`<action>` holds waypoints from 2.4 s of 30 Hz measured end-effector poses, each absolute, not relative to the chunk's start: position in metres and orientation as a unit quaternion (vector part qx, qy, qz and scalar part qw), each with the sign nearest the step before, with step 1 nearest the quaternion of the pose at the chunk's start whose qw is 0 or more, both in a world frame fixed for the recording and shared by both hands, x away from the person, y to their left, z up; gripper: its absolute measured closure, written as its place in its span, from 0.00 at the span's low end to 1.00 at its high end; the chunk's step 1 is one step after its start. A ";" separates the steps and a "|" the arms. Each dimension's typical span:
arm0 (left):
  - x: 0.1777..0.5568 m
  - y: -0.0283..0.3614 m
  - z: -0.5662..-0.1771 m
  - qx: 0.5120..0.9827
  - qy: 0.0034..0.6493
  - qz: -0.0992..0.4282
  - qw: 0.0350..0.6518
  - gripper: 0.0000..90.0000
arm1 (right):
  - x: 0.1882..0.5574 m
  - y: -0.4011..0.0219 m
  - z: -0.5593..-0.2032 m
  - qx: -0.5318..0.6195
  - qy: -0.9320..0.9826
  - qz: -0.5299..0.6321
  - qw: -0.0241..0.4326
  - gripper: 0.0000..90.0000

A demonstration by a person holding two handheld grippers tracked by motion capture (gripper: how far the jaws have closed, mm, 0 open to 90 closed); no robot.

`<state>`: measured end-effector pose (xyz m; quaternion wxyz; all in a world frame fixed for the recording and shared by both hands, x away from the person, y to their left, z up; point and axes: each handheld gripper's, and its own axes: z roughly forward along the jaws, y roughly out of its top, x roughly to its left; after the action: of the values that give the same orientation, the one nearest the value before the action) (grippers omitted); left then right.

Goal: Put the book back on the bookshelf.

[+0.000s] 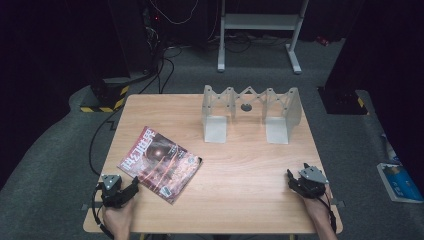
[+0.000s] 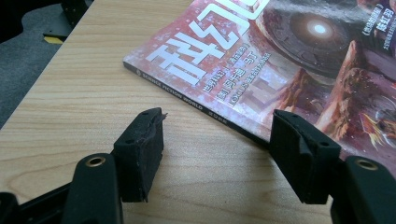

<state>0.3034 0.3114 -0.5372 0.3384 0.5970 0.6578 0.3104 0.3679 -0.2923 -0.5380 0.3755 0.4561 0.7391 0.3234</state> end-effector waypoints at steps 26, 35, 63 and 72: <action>0.302 0.323 -0.531 0.565 0.680 0.254 0.391 0.38 | 0.366 -0.292 -0.538 0.460 0.738 0.323 0.373 0.36; 0.308 0.318 -0.526 0.565 0.682 0.252 0.390 0.38 | 0.366 -0.292 -0.538 0.462 0.737 0.323 0.372 0.36; 0.334 0.299 -0.525 0.576 0.704 0.251 0.332 0.30 | 0.366 -0.292 -0.538 0.463 0.736 0.324 0.372 0.37; 0.338 0.291 -0.525 0.599 0.691 0.267 0.304 0.29 | 0.367 -0.295 -0.535 0.495 0.728 0.329 0.341 0.38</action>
<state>0.3382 0.2911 -0.5249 0.3041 0.5989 0.6912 0.2666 0.3674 -0.2947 -0.5353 0.3411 0.4954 0.7281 0.3288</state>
